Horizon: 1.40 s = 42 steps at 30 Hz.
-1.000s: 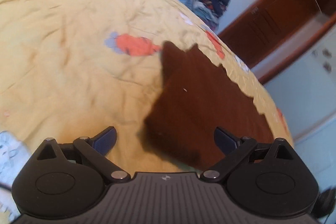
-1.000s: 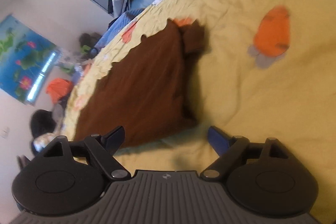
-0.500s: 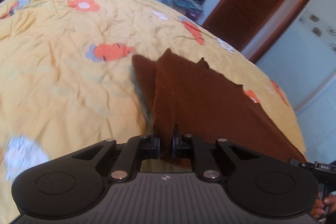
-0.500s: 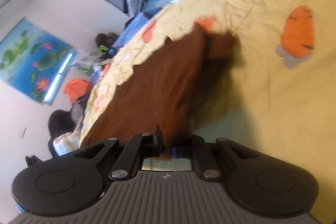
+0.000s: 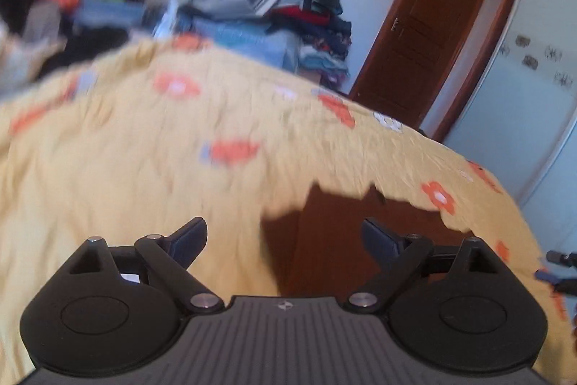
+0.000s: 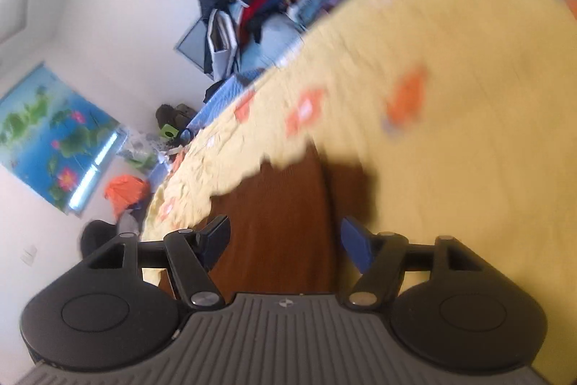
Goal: Fold small clothes
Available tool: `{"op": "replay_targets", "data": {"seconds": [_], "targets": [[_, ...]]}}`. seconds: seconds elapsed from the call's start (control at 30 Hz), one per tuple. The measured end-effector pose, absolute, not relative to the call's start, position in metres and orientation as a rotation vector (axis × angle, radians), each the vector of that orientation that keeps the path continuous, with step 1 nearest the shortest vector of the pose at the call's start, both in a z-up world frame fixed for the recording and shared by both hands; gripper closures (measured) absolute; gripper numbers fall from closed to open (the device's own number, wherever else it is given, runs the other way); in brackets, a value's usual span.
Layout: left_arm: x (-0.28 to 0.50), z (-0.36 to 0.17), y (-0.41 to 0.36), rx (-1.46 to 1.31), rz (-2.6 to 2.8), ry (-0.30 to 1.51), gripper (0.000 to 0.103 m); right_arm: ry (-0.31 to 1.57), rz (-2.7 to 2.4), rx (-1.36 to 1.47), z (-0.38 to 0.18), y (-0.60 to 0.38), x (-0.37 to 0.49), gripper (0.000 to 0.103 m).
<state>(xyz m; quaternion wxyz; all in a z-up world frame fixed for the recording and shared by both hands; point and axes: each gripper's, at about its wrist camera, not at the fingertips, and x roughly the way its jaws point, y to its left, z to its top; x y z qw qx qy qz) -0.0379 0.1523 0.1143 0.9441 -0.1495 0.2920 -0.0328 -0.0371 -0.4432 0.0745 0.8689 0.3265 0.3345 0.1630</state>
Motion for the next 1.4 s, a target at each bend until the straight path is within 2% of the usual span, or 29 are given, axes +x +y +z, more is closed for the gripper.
{"op": "replay_targets", "data": {"seconds": [0.13, 0.2, 0.23, 0.3, 0.33, 0.37, 0.4, 0.5, 0.6, 0.67, 0.73, 0.77, 0.8, 0.83, 0.87, 0.9, 0.93, 0.97, 1.03, 1.07, 1.1, 1.17, 1.2, 1.27, 1.4], "targets": [[0.061, 0.096, 0.114, -0.261, -0.121, 0.697, 0.011, 0.763, 0.371, 0.489, 0.078, -0.404, 0.049, 0.033], [0.103, 0.071, 0.091, -0.200, -0.105, 0.775, 0.017, 0.815, 0.359, 0.405, 0.068, -0.381, 0.088, 0.035], [0.118, 0.061, 0.082, -0.168, -0.091, 0.811, 0.024, 0.843, 0.343, 0.367, 0.063, -0.372, 0.106, 0.035], [0.137, 0.042, 0.065, -0.110, -0.104, 0.875, 0.047, 0.914, 0.333, 0.311, 0.049, -0.355, 0.134, 0.037], [0.141, 0.036, 0.059, -0.089, -0.115, 0.896, 0.075, 0.948, 0.314, 0.285, 0.039, -0.347, 0.144, 0.041], [0.140, 0.034, 0.056, -0.079, -0.136, 0.880, 0.091, 0.967, 0.311, 0.258, 0.032, -0.340, 0.145, 0.062], [0.138, 0.038, 0.053, -0.055, -0.141, 0.850, 0.098, 0.945, 0.345, 0.217, 0.031, -0.334, 0.144, 0.089], [0.125, 0.058, 0.054, -0.015, -0.097, 0.719, 0.098, 0.900, 0.387, 0.196, 0.044, -0.331, 0.133, 0.088], [0.138, 0.047, 0.053, 0.037, -0.056, 0.756, 0.098, 0.789, 0.385, 0.267, 0.060, -0.349, 0.128, 0.090], [0.147, 0.026, 0.049, 0.078, -0.034, 0.795, 0.097, 0.835, 0.327, 0.289, 0.044, -0.355, 0.144, 0.090], [0.140, 0.027, 0.048, 0.074, -0.022, 0.763, 0.094, 0.880, 0.302, 0.307, 0.022, -0.354, 0.151, 0.090], [0.135, 0.033, 0.050, 0.052, -0.026, 0.754, 0.091, 0.851, 0.300, 0.328, 0.018, -0.353, 0.147, 0.083], [0.127, 0.041, 0.053, 0.029, -0.032, 0.744, 0.089, 0.855, 0.295, 0.347, 0.019, -0.352, 0.144, 0.072], [0.120, 0.048, 0.056, 0.013, -0.017, 0.726, 0.083, 0.858, 0.292, 0.357, 0.024, -0.352, 0.139, 0.063], [0.110, 0.057, 0.058, -0.011, 0.005, 0.694, 0.071, 0.845, 0.282, 0.356, 0.031, -0.352, 0.132, 0.045], [0.099, 0.064, 0.059, -0.049, 0.016, 0.656, 0.061, 0.795, 0.256, 0.343, 0.040, -0.353, 0.122, 0.038], [0.092, 0.068, 0.057, -0.077, 0.007, 0.626, 0.034, 0.727, 0.220, 0.320, 0.052, -0.352, 0.108, 0.038], [0.088, 0.070, 0.049, -0.080, -0.007, 0.609, 0.020, 0.666, 0.203, 0.305, 0.061, -0.346, 0.097, 0.038], [0.091, 0.066, 0.024, -0.016, -0.058, 0.621, 0.020, 0.631, 0.251, 0.280, 0.071, -0.327, 0.088, 0.031], [0.097, 0.060, 0.010, 0.030, -0.080, 0.653, 0.020, 0.643, 0.272, 0.250, 0.070, -0.311, 0.089, 0.018], [0.105, 0.049, 0.000, 0.069, -0.090, 0.694, 0.020, 0.664, 0.286, 0.207, 0.064, -0.295, 0.092, 0.013], [0.116, 0.025, -0.005, 0.114, -0.050, 0.765, 0.018, 0.725, 0.288, 0.107, 0.041, -0.270, 0.103, 0.016], [0.111, 0.019, 0.004, 0.078, -0.068, 0.710, 0.016, 0.764, 0.244, 0.062, 0.027, -0.266, 0.109, 0.014], [0.108, 0.017, 0.017, 0.032, -0.091, 0.709, 0.015, 0.704, 0.216, 0.006, 0.010, -0.277, 0.103, 0.016], [0.108, 0.016, 0.015, 0.037, -0.076, 0.712, 0.011, 0.679, 0.256, 0.179, 0.015, -0.316, 0.101, 0.018]]}}
